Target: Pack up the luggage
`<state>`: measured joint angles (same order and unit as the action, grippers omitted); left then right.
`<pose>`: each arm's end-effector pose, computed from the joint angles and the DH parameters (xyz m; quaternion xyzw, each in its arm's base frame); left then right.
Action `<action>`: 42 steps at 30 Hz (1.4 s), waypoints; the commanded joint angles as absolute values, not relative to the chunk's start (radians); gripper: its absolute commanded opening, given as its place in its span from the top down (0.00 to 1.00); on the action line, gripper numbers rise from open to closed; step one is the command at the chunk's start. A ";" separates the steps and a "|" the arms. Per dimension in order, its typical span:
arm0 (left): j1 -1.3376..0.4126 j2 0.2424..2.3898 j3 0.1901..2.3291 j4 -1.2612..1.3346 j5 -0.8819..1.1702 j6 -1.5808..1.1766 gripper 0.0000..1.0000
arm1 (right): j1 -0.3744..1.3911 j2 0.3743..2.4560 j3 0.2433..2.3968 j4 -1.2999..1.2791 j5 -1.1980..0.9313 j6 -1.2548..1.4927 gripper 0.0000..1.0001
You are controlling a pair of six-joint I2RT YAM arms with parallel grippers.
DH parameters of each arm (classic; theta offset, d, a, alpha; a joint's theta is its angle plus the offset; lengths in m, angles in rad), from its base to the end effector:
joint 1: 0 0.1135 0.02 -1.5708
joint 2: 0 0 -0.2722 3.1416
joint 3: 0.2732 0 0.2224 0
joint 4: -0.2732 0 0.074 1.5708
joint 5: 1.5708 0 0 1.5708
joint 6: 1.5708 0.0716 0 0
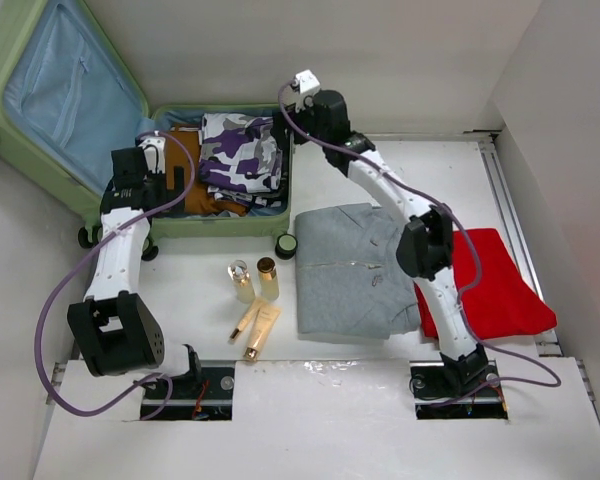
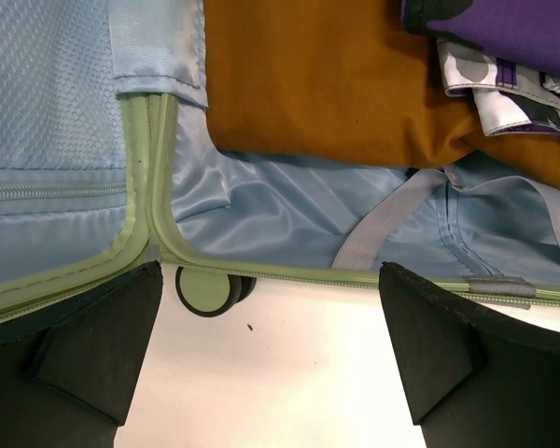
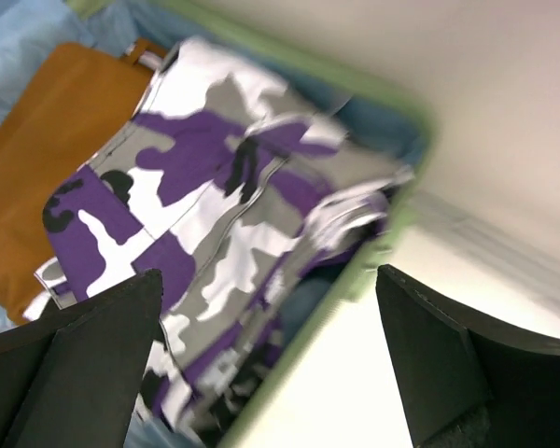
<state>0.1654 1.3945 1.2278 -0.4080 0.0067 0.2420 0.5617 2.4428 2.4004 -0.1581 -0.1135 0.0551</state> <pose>0.3114 0.0515 0.3260 0.0352 0.8778 0.0938 0.4684 0.4926 0.3196 0.3106 -0.2285 0.7394 0.2336 0.5886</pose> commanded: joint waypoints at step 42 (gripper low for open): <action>0.126 1.075 1.098 -0.433 0.064 0.299 0.02 | 0.957 1.472 0.719 0.721 -0.305 -0.348 0.00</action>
